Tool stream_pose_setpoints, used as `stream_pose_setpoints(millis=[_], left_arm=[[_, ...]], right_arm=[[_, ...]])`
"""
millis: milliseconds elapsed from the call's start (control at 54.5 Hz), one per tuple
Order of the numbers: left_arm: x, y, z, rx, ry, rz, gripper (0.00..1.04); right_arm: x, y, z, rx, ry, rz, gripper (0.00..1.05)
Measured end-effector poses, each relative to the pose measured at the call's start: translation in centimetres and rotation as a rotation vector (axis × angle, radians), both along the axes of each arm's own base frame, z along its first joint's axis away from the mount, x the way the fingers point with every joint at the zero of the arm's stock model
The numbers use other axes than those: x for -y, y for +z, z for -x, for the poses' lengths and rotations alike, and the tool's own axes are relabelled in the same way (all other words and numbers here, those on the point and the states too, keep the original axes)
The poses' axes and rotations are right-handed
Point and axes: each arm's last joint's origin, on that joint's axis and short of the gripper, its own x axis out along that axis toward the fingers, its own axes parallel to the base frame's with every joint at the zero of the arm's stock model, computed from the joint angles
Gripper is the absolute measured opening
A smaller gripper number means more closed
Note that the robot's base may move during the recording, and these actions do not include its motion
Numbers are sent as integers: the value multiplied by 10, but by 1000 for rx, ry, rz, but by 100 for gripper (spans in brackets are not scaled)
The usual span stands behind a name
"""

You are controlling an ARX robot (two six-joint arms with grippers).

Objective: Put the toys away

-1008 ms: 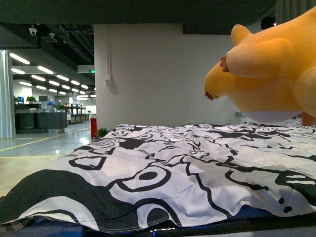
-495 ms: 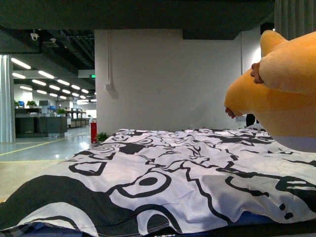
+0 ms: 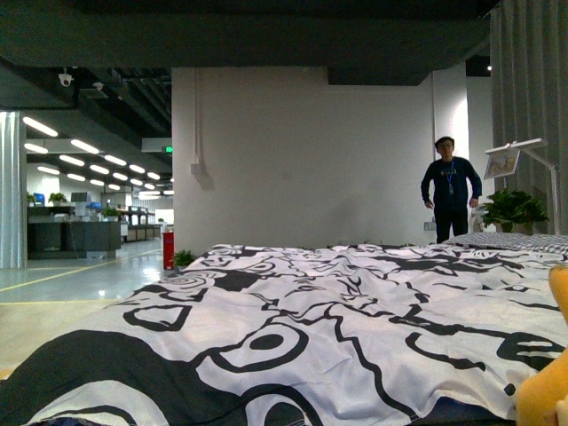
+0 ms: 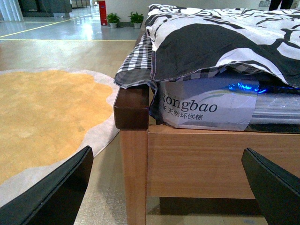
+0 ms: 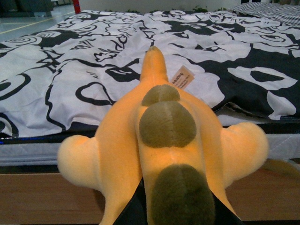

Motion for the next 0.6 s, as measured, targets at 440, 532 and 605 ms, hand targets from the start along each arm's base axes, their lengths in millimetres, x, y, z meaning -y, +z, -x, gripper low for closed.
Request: stream_pose_setpoints(millis=[440,532,605], left_arm=[[0,0,0,0,0,0,98],[0,0,0,0,0,0,98],[0,0,0,0,0,0,98]], right_arm=[[0,-56,18,-4,3,10,6],[0,-60,20,-2,3,10,6],[0,-64,21,1,3,10,6]])
